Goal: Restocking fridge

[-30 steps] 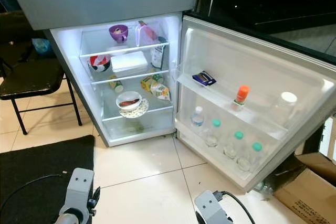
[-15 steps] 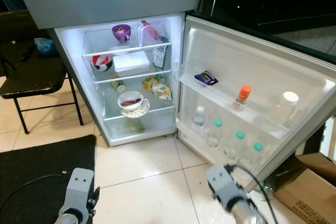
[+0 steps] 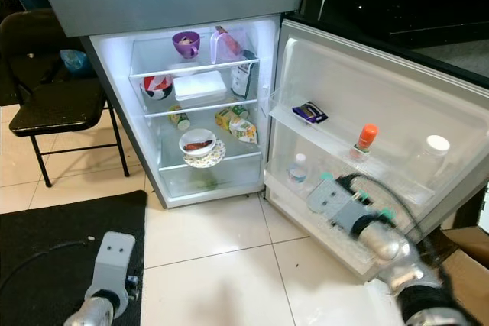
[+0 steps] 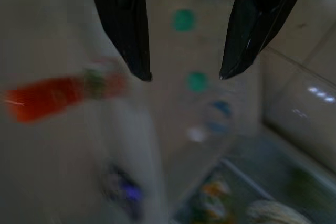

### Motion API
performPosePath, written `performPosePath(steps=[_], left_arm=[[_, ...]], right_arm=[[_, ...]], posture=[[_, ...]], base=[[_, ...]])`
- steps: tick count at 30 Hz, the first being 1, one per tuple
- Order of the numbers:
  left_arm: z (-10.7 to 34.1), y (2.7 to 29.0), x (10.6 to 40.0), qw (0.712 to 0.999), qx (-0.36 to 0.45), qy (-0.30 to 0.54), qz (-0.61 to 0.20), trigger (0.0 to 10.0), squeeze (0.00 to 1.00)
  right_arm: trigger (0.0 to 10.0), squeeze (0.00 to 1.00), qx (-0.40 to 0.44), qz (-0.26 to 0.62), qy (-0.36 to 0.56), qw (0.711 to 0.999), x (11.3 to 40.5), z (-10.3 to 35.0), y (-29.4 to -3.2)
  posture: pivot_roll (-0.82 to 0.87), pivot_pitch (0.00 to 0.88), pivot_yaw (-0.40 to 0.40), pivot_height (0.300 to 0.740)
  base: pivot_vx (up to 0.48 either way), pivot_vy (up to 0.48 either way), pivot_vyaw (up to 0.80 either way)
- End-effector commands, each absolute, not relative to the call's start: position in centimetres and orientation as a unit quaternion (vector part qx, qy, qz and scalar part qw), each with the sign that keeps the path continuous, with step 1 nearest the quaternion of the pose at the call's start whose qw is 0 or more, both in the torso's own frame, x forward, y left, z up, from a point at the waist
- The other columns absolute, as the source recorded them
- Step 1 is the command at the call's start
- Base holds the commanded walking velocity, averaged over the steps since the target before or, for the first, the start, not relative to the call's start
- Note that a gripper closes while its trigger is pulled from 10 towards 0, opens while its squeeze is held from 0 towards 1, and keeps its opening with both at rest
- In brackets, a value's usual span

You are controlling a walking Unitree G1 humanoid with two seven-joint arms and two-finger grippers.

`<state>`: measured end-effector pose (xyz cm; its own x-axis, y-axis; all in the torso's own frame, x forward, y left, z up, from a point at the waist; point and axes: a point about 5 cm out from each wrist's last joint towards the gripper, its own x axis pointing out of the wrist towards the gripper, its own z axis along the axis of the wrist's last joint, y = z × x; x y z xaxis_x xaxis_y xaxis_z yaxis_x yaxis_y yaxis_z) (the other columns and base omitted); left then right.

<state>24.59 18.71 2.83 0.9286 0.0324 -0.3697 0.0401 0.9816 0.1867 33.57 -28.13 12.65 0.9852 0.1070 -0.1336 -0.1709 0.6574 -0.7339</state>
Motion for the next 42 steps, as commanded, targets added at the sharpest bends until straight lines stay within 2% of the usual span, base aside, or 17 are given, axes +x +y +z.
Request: performPosePath(steps=[1, 2, 5, 6, 13, 17, 24, 28, 42], left_arm=[[2.7, 19.6, 24.2, 0.975, 0.098, 0.201, 0.003, 10.0, 0.0], [3.0, 19.8, 24.5, 0.976, 0.098, 0.196, 0.003, 10.0, 0.0], [3.2, 19.8, 24.5, 0.976, 0.099, 0.195, 0.003, 10.0, 0.0], [3.3, 20.1, 24.6, 0.976, 0.1, 0.193, 0.004, 10.0, 0.0], [3.5, 20.4, 24.4, 0.976, 0.103, 0.194, 0.004, 10.0, 0.0], [3.4, 20.5, 24.1, 0.974, 0.109, 0.2, 0.0, 10.0, 0.0], [3.4, 20.4, 24.2, 0.973, 0.11, 0.203, -0.006, 10.0, 0.0], [3.4, 20.3, 24.3, 0.973, 0.11, 0.203, -0.009, 10.0, 0.0], [3.5, 20.2, 24.3, 0.973, 0.109, 0.204, -0.008, 10.0, 0.0]], right_arm=[[10.0, 0.0, -0.394, 0.063, 0.061, 0.915, 33.3, 12.1, -28.8], [10.0, 0.0, -0.389, 0.03, 0.073, 0.918, 33.3, 12.6, -30.1], [10.0, 0.0, -0.385, 0.016, 0.082, 0.919, 33.3, 12.8, -30.8], [10.0, 0.0, -0.385, -0.007, 0.098, 0.918, 33.2, 12.9, -31.8], [10.0, 0.0, -0.385, -0.041, 0.108, 0.916, 33.0, 13.5, -33.2], [10.0, 0.0, -0.365, -0.067, 0.089, 0.924, 32.7, 14.7, -34.4], [10.0, 0.0, -0.329, -0.044, 0.019, 0.943, 32.8, 16.7, -34.2], [10.0, 0.0, -0.346, -0.062, 0.02, 0.936, 32.7, 17.0, -34.7], [10.0, 0.0, -0.355, -0.045, 0.113, 0.927, 31.9, 14.4, -35.4]], posture=[[-0.09, 0.168, 0.08, 0.74], [-0.08, 0.168, 0.084, 0.74], [-0.08, 0.168, 0.084, 0.74], [-0.07, 0.17, 0.092, 0.74], [-0.06, 0.169, 0.099, 0.74], [-0.06, 0.166, 0.105, 0.74], [-0.07, 0.161, 0.111, 0.74], [-0.07, 0.16, 0.114, 0.74], [-0.07, 0.165, 0.112, 0.74]], base=[[0.0, 0.0, 0.0], [0.0, 0.0, 0.0], [0.0, 0.0, 0.0], [0.0, 0.0, 0.0], [0.0, 0.0, 0.0], [0.0, 0.0, 0.0], [0.0, 0.0, 0.0], [0.0, 0.0, 0.0], [0.0, 0.0, 0.0]])
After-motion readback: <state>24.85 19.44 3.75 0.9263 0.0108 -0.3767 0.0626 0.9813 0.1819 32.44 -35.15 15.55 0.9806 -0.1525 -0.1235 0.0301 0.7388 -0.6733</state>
